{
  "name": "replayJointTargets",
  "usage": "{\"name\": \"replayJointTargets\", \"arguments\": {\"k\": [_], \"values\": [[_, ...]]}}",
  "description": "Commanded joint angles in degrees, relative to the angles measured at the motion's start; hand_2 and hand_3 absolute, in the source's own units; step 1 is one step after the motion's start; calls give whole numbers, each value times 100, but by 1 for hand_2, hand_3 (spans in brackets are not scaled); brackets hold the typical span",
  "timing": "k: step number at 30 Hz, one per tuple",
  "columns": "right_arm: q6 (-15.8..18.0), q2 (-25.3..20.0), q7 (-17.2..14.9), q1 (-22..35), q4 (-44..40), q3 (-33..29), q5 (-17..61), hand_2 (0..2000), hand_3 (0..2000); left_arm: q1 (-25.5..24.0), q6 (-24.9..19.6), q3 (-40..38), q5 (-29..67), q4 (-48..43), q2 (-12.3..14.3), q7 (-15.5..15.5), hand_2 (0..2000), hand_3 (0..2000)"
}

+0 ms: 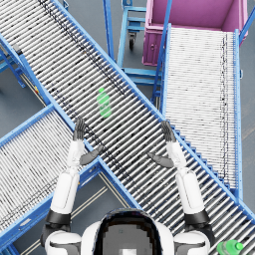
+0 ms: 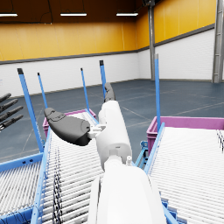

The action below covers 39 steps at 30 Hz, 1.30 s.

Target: Pick up the oil and place it on the left assembly line, put the cola on the right, and keep Sprite still

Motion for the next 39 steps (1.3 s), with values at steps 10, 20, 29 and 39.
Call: {"name": "replayJointTargets", "arguments": {"k": [10, 20, 29, 39], "values": [[0, 0, 0, 0, 0, 0, 0, 0, 0, 0, 0, 0, 0, 0, 0, 0, 0, 0], [0, 0, 0, 0, 0, 0, 0, 0, 0, 0, 0, 0, 0, 0, 0, 0, 0, 0], [0, 0, 0, 0, 0, 0, 0, 0, 0, 0, 0, 0, 0, 0, 0, 0, 0, 0], [0, 0, 0, 0, 0, 0, 0, 0, 0, 0, 0, 0, 0, 0, 0, 0, 0, 0]]}}
